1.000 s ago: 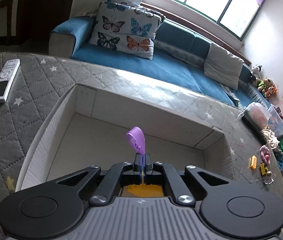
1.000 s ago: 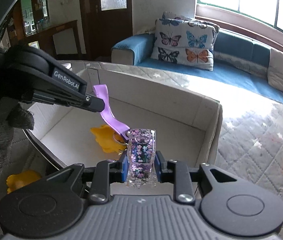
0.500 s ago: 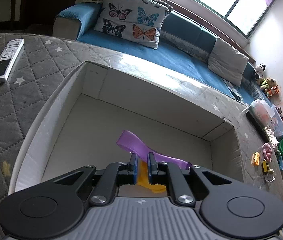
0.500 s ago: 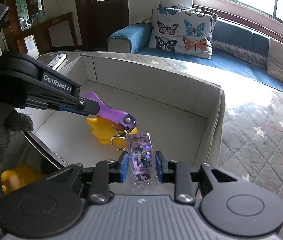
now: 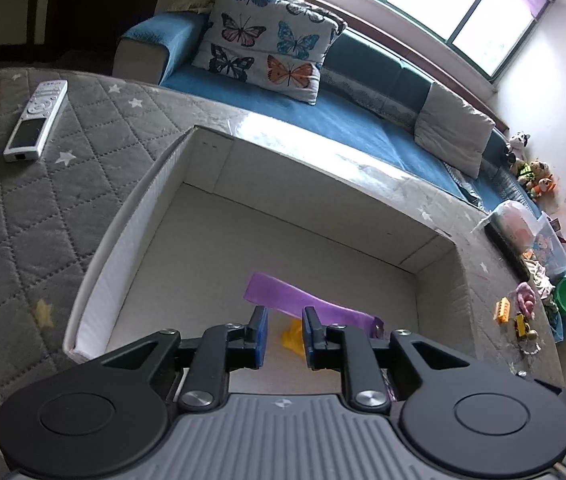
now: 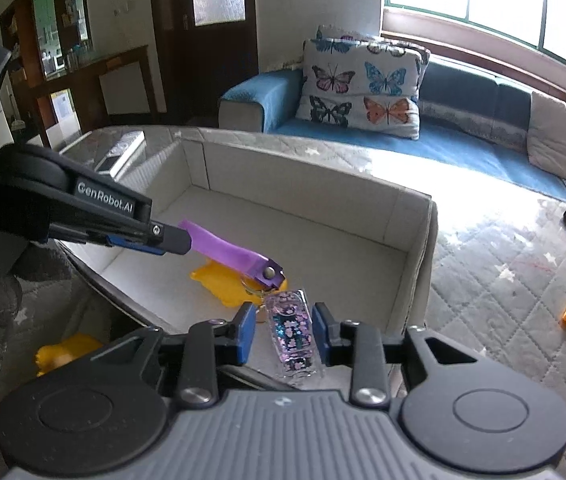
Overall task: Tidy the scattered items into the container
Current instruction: 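Open the left tool and the right tool to drop the keychain into the box, then move both tools down toward the yellow plush chick beside the box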
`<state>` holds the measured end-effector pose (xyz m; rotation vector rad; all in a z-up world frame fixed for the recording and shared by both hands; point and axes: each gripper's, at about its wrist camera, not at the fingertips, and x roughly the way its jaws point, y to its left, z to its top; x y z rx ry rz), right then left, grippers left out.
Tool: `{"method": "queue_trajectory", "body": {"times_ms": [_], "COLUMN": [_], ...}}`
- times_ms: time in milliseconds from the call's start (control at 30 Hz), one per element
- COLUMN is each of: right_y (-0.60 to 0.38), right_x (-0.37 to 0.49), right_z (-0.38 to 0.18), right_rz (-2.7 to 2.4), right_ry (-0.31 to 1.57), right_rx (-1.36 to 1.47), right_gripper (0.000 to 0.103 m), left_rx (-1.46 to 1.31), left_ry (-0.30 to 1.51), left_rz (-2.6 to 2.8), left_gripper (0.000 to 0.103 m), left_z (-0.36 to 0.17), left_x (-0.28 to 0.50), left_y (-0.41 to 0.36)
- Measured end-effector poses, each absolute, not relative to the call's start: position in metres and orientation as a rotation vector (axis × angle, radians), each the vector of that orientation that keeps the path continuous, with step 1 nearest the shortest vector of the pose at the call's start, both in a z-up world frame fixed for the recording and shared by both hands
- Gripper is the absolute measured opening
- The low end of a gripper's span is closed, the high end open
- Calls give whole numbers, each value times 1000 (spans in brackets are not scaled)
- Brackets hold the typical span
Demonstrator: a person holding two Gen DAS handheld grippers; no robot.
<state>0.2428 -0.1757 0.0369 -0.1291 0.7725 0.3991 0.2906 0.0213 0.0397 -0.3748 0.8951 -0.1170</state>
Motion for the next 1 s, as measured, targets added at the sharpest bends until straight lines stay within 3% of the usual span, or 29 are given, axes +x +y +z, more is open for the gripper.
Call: {"method": "queue_trajectory", "body": {"times_ms": [100,267,1000], "right_y": [-176,-179,-233], "right_x": [228,204,123], "right_z": [45,53,47], "right_rz": [400,398,289], "right_ry": [739,701,707], "right_rx": [-130,-136,-84], "right_gripper": [44,50,52], "left_rx": [-359,-344,-319], "left_ry": [875,847,897], "left_rz": [-123,-135,-248], "left_gripper": [24,27,28], "left_z": [47,56,37], "left_x": [277,252,159], "left_y": [21,21,-7]}}
